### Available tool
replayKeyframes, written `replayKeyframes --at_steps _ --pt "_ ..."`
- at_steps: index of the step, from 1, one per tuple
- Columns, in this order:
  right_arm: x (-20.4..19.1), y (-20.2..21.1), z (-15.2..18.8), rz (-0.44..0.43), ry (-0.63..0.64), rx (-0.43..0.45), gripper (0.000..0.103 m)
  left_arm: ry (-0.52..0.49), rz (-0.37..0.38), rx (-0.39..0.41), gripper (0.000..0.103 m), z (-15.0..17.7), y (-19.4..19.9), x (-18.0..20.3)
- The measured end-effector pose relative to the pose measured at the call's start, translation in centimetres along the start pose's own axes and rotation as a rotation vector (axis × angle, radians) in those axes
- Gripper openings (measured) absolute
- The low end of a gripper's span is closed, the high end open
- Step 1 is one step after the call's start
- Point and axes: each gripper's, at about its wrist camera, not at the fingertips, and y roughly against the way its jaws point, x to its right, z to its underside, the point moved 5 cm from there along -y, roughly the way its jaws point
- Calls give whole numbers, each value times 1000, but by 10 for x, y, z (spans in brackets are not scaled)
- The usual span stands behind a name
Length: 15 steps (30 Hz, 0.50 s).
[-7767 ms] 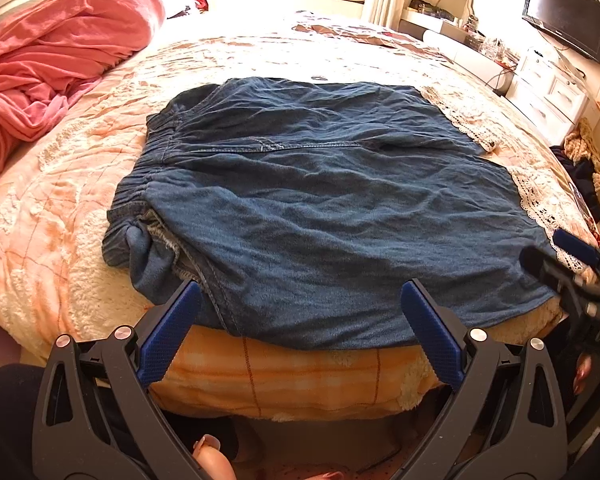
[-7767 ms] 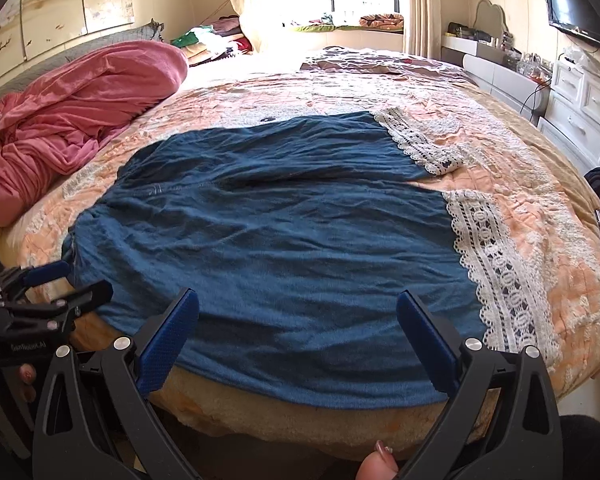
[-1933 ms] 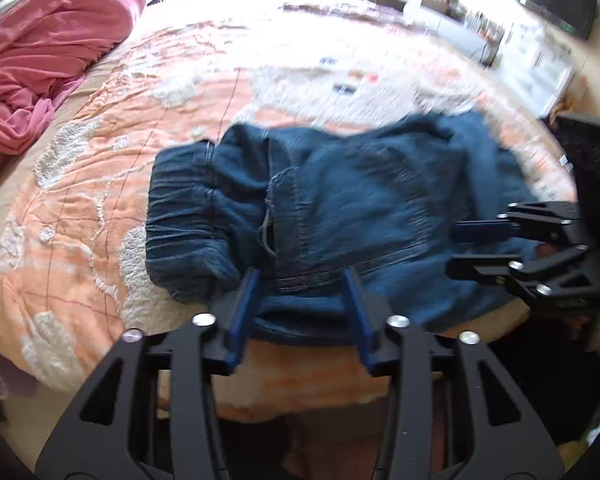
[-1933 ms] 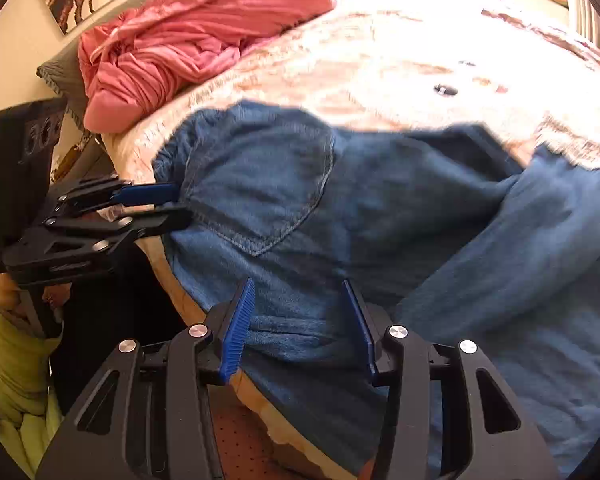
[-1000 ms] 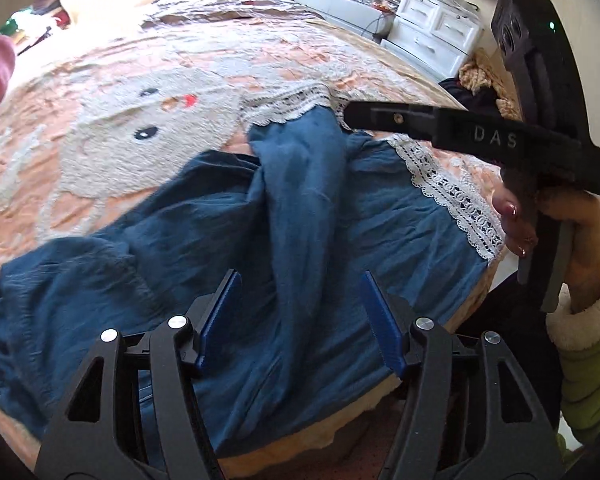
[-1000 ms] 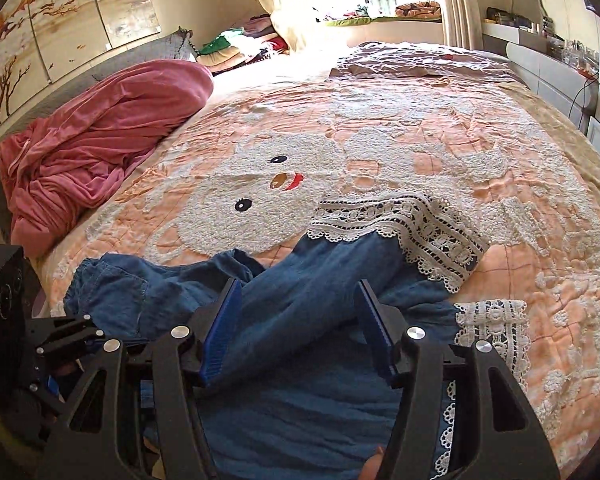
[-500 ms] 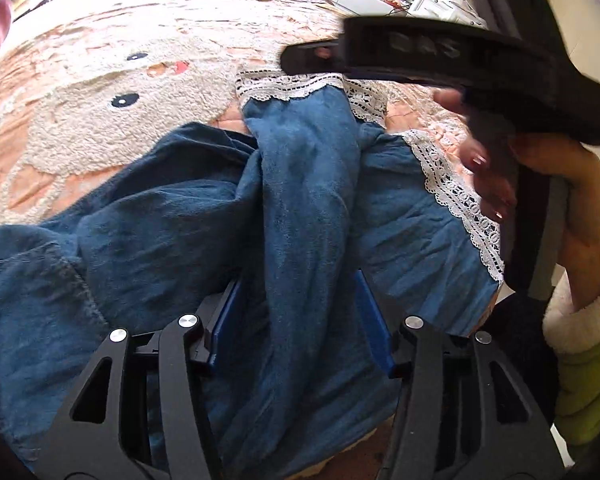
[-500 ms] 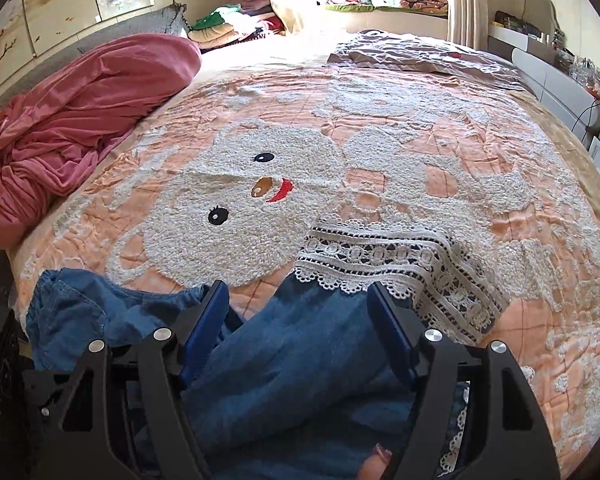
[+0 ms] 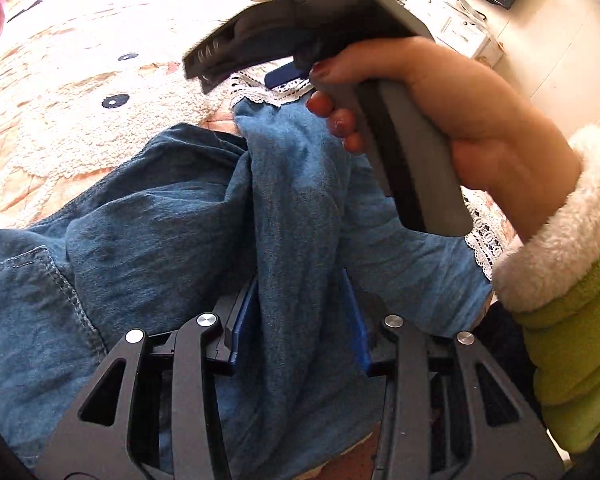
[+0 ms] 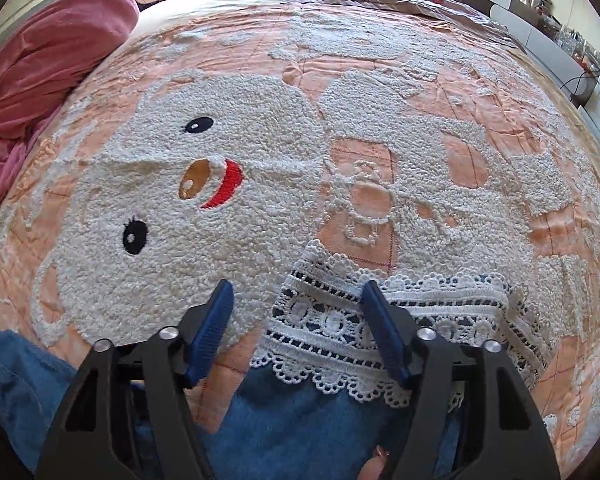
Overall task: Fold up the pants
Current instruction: 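Grasp the white lace hem with the right gripper and lift it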
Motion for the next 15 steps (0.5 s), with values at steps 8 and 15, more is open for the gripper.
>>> replayKeyframes --at_steps 8,15 --pt "20 23 7 -56 -24 98 11 30 -5 19 31 -4 2 -6" --pt "56 76 26 -160 -145 202 10 16 -32 50 31 -12 -4 -8"
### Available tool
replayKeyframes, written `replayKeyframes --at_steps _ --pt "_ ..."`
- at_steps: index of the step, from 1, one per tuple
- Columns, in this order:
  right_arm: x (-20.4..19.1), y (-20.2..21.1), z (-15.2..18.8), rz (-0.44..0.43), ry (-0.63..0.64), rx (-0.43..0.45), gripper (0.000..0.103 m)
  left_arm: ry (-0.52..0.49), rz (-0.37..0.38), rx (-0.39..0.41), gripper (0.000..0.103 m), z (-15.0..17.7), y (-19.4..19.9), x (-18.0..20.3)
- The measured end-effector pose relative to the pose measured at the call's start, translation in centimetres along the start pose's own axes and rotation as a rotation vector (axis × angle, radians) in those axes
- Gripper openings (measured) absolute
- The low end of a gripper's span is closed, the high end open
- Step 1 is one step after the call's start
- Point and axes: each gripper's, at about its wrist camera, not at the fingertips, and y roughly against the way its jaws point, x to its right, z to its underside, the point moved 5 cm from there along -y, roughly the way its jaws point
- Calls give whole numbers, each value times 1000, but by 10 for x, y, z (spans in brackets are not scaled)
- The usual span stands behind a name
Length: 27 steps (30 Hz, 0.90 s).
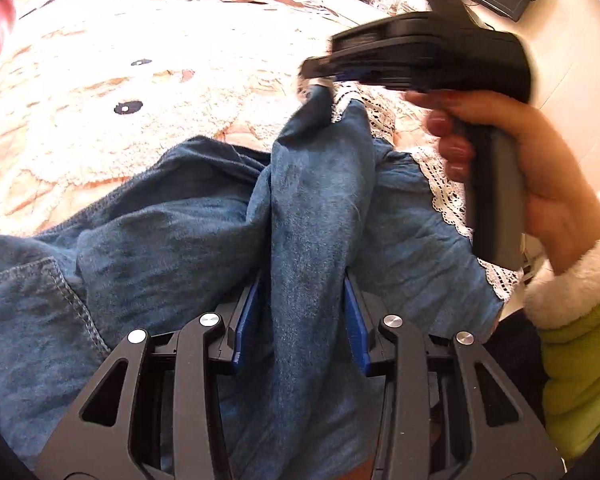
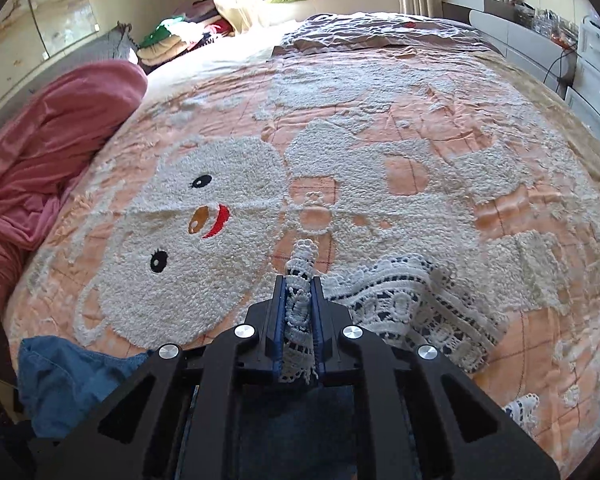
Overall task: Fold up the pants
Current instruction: 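Grasp the white lace hem with the right gripper and lift it, then lay the lace hem over the other leg and open the right gripper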
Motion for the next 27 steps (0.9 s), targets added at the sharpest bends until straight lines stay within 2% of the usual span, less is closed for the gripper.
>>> replayKeyframes --at_steps 7,14,15,17,23,27 --pt "36 59 14 -36 -122 110 9 -3 8 17 30 -1 1 2" --pt "62 100 28 -82 -218 186 9 -42 36 45 29 -1 6 10" --pt "64 103 30 -84 -225 191 9 -47 43 49 26 -1 8 11" --pt "70 108 35 -91 -247 202 9 -46 71 56 2 -2 11 14" --pt "79 135 50 -110 -284 244 9 -141 87 108 0 -6 26 27" --pt "79 165 78 -122 -292 260 9 -177 67 127 0 -6 39 25"
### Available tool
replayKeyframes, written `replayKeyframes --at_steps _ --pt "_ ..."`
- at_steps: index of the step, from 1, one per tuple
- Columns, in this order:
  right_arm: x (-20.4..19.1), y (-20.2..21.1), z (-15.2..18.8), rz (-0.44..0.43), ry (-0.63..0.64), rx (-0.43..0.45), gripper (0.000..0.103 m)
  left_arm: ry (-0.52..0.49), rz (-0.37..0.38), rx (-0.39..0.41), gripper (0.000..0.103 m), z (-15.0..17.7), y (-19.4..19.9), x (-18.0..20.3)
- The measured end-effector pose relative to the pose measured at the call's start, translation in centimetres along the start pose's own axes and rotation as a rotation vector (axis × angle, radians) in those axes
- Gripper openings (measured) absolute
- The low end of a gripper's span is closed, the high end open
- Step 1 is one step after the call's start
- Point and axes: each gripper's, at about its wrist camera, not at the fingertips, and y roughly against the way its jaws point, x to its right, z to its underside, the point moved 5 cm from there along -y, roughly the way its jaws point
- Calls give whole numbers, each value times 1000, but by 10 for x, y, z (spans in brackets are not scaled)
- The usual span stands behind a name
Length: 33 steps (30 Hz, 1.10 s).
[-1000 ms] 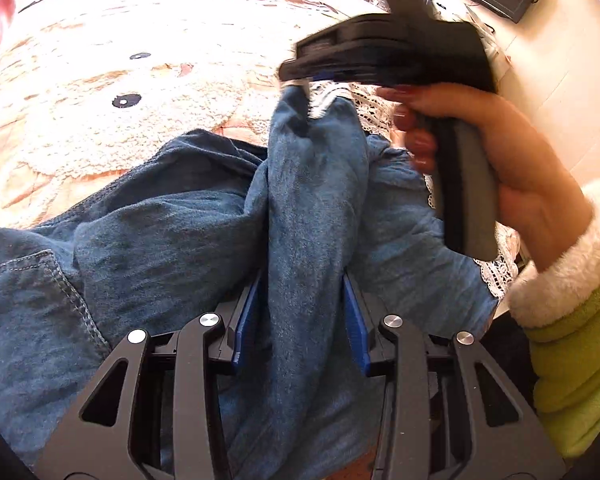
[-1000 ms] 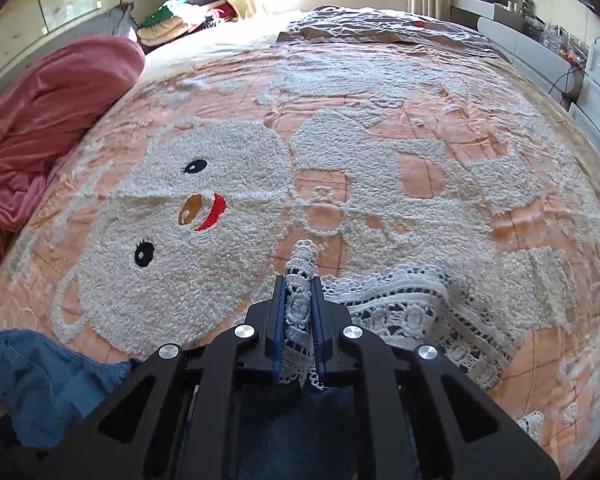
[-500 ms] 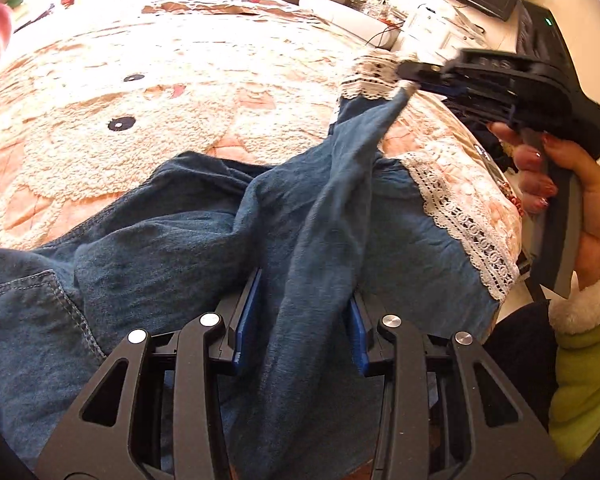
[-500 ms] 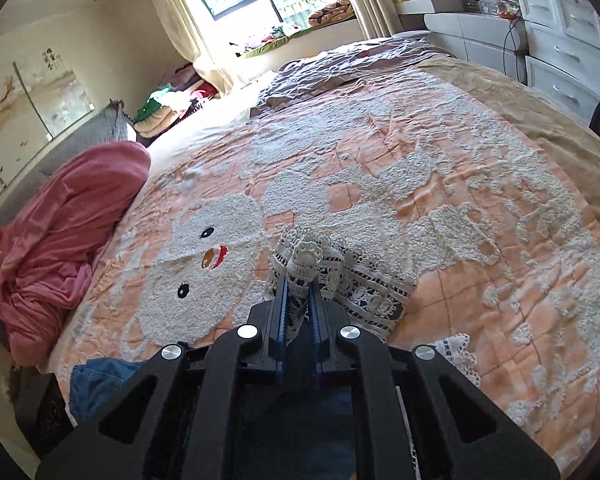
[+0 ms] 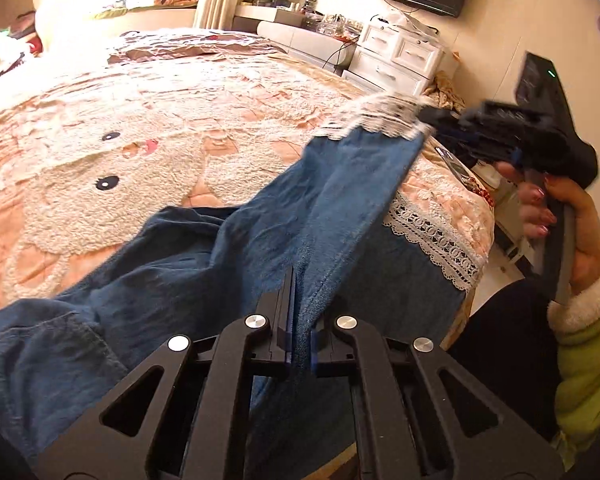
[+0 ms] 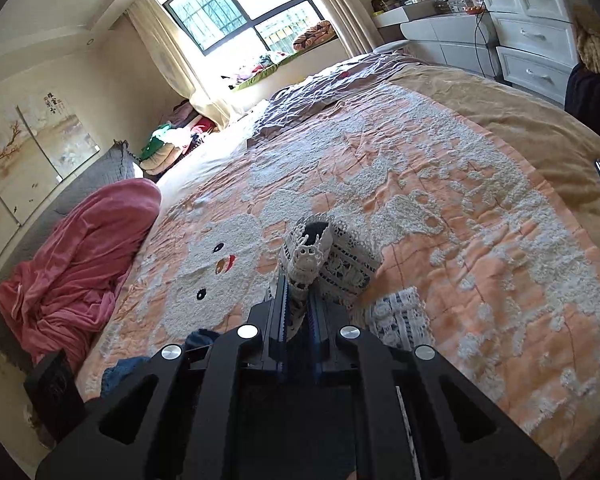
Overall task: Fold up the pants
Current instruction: 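Lay the lace hem over the other leg and open the right gripper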
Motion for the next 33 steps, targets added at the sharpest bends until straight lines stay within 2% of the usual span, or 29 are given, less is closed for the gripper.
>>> replayKeyframes --at_steps 2,4,7,11,24,27,33 --pt "0 19 17 -8 11 -7 9 -7 -2 -8 1 2 5 -3" --pt "2 32 40 22 35 -43 9 -42 -7 -19 1 6 8 0" --pt "12 39 68 67 46 -111 9 -107 -27 -43 3 16 6 6" --pt "27 44 98 88 -5 -177 9 -152 -45 -83 3 31 -3 14" --pt "52 41 122 250 -18 -239 9 -312 -31 -140 5 56 -14 43" --pt "59 38 129 268 -45 -244 9 -317 -45 -171 5 60 -23 44" --pt "64 38 133 284 -55 -237 9 -342 -35 -183 5 63 -23 48"
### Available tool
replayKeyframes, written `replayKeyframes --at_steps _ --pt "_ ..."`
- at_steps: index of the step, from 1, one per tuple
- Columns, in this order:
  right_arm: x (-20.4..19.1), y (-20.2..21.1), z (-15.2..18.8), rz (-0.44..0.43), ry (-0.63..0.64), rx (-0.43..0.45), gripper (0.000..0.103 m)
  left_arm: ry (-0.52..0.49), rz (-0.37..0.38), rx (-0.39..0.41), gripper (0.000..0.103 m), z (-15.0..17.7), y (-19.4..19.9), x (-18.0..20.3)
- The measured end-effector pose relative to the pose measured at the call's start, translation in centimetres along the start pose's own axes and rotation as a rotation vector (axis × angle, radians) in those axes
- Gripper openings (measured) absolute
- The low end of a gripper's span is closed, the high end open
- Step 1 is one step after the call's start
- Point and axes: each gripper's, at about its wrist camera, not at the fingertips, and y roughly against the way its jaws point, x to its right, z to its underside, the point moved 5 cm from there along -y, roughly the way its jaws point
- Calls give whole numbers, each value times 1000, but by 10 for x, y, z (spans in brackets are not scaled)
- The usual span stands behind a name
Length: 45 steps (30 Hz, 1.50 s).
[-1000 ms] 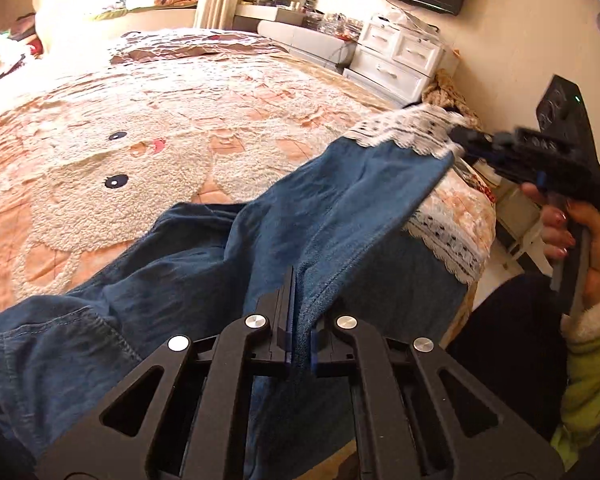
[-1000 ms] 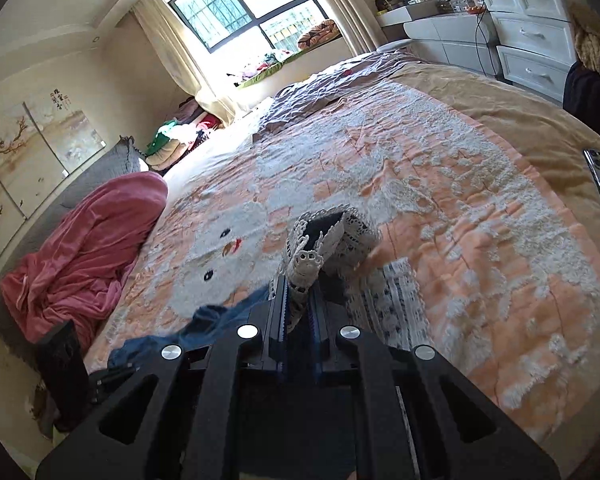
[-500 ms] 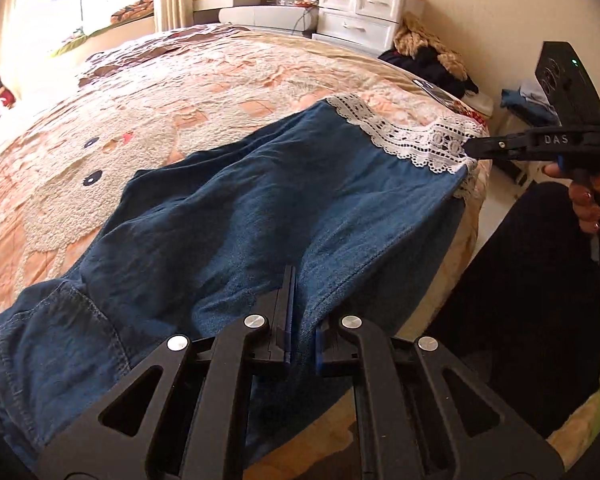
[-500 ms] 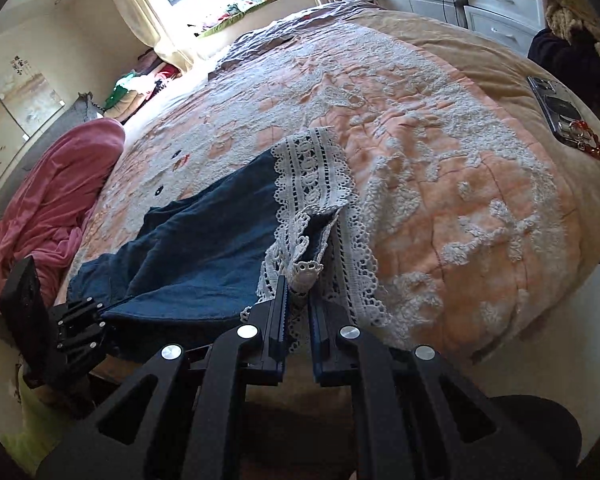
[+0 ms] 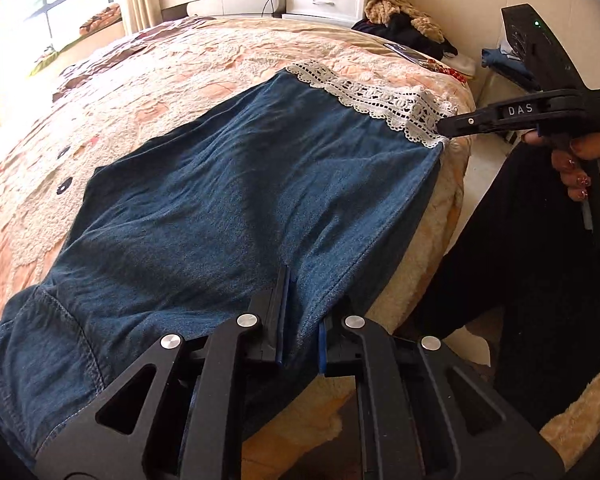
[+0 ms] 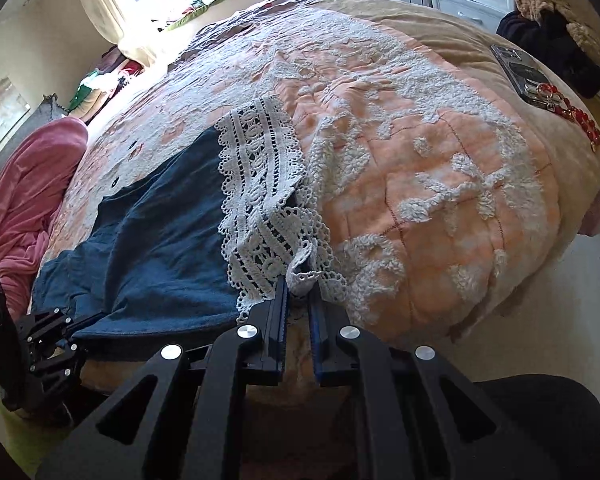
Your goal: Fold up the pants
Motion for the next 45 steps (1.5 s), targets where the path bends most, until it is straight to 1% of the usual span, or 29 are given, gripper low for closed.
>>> replayKeyframes --at_steps 2,4,5,6,7,8,10,11,12,14,16,18,20,21,23,24,25,26,27,30,32,34,36,37,39,41,43,45 --pt "3 -4 2 -7 -13 -20 9 6 0 -9 5 1 0 -1" --pt "4 -2 3 -24 -32 -16 11 10 8 -5 7 2 5 -1" --pt "5 1 2 -33 -43 -13 12 11 14 -1 12 2 7 0" --pt "5 5 1 -35 -45 -4 17 10 25 3 16 1 10 2" --pt "7 12 0 -17 -51 12 22 6 35 10 26 2 13 4" --pt "8 18 -2 1 -51 32 30 0 38 18 31 2 16 6" --pt "7 34 -6 9 -38 88 32 -11 32 19 31 1 16 9" --pt "4 40 -9 0 -27 112 33 -13 30 21 31 1 16 10" --pt "1 43 -12 -17 -11 120 36 -15 33 23 31 1 17 12" --pt "-16 43 -15 -77 46 110 40 -19 43 33 31 -1 19 16" --pt "-40 34 -15 -119 124 81 40 -22 62 46 31 -3 23 19" --pt "-61 22 -16 -140 195 55 40 -27 73 50 31 -3 24 21" --pt "-81 4 -18 -172 246 7 41 -18 68 20 30 1 18 20" --pt "-86 -6 -19 -174 254 -14 42 -8 70 -3 30 4 12 18" --pt "-83 -28 -21 -119 255 -73 42 -11 79 -42 30 11 5 20" --pt "-76 -36 -21 -70 243 -92 42 -16 76 -58 30 13 1 21" --pt "-69 -41 -21 -75 223 -105 42 -21 77 -67 30 15 -2 22" --pt "-63 -43 -20 -108 195 -102 38 -24 77 -70 30 16 -4 23" --pt "-58 -43 -19 -114 180 -94 33 -21 79 -72 30 16 -5 23" --pt "-57 -42 -18 -109 196 -75 33 -12 91 -76 34 15 -6 23" --pt "-59 -42 -17 -111 206 -68 36 3 112 -66 36 13 -3 20" --pt "-60 -39 -17 -127 207 -64 41 19 112 -42 37 8 4 15" --pt "-62 -33 -16 -145 200 -49 44 49 117 -4 43 4 15 7" --pt "-63 -28 -17 -155 207 -33 45 73 121 22 45 2 23 0" --pt "-68 -16 -22 -158 230 21 47 121 118 64 46 -3 36 -16" --pt "-75 -7 -30 -154 262 56 51 177 89 99 49 -6 48 -34" --pt "-85 -2 -38 -174 300 71 53 220 51 120 52 -7 59 -51" --pt "-96 -2 -49 -199 337 65 59 279 16 141 56 -14 68 -74"
